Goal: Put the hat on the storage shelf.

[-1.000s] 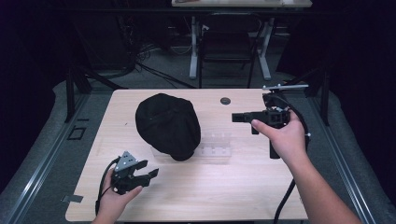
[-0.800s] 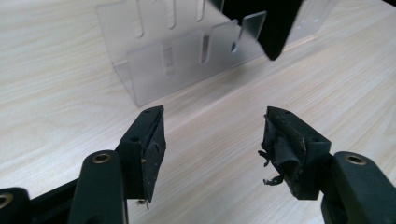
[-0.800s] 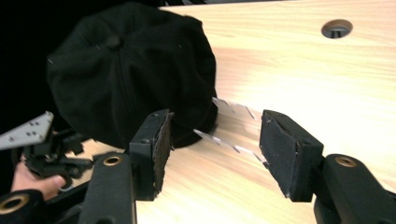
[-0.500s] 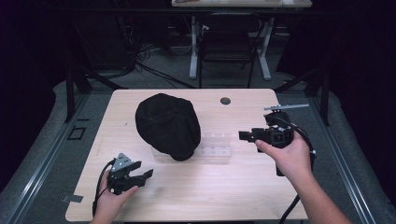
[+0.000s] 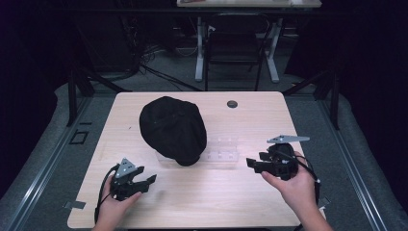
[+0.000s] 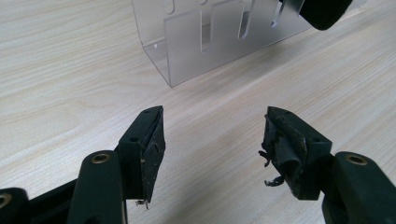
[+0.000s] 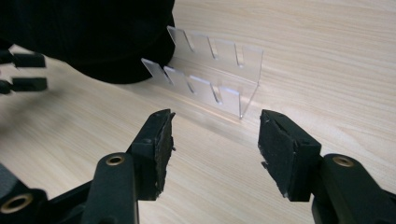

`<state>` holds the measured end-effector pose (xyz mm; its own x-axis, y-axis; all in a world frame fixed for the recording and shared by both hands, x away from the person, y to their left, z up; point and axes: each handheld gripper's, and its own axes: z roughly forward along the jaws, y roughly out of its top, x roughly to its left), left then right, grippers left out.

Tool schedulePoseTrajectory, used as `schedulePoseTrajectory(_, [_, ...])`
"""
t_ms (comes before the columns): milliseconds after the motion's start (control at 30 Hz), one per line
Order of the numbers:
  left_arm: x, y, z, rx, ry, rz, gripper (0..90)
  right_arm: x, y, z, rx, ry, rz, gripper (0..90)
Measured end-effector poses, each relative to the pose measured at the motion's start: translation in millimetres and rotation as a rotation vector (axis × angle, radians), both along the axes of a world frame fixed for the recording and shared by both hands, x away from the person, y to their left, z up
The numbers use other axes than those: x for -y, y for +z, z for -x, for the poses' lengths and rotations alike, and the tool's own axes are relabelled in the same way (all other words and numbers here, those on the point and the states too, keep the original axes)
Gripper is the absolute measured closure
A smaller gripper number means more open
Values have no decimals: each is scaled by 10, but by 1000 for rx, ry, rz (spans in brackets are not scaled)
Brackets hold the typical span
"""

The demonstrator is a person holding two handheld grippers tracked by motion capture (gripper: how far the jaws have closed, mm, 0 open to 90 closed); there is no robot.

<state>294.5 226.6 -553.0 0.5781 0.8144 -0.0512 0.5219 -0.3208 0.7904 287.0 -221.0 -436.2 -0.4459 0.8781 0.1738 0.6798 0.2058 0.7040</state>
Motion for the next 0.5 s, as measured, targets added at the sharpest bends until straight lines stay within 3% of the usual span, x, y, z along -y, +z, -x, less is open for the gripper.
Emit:
schedulePoseTrajectory(67, [6,-5,-1,-4,-2,5,391,3,-43,10,3,1,4,434])
schedulePoseTrajectory(133, [11,-11,-6,-16,-14,2,393,20,-251,47,32,1,10,405])
schedulePoseTrajectory(200, [13,-16,-8,-14,-15,1,392,23,-321,58,41,-4,13,394])
schedulePoseTrajectory(267, [14,-25,-11,-18,-19,-1,393,32,-502,91,76,-25,48,375])
schedulePoseTrajectory(300, [14,-25,-11,-18,-19,-1,392,32,-502,91,76,-25,48,375])
schedulePoseTrajectory(367, [15,-37,-15,-14,-16,-1,392,51,-699,129,76,-47,66,378])
schedulePoseTrajectory(400, [14,-40,-17,-16,-15,-3,392,51,-699,129,76,-47,66,378])
schedulePoseTrajectory(467, [13,-51,-22,-20,-15,-2,392,73,-862,166,48,-52,46,390])
schedulePoseTrajectory(500, [14,-54,-24,-21,-16,-4,392,73,-902,176,55,-61,46,391])
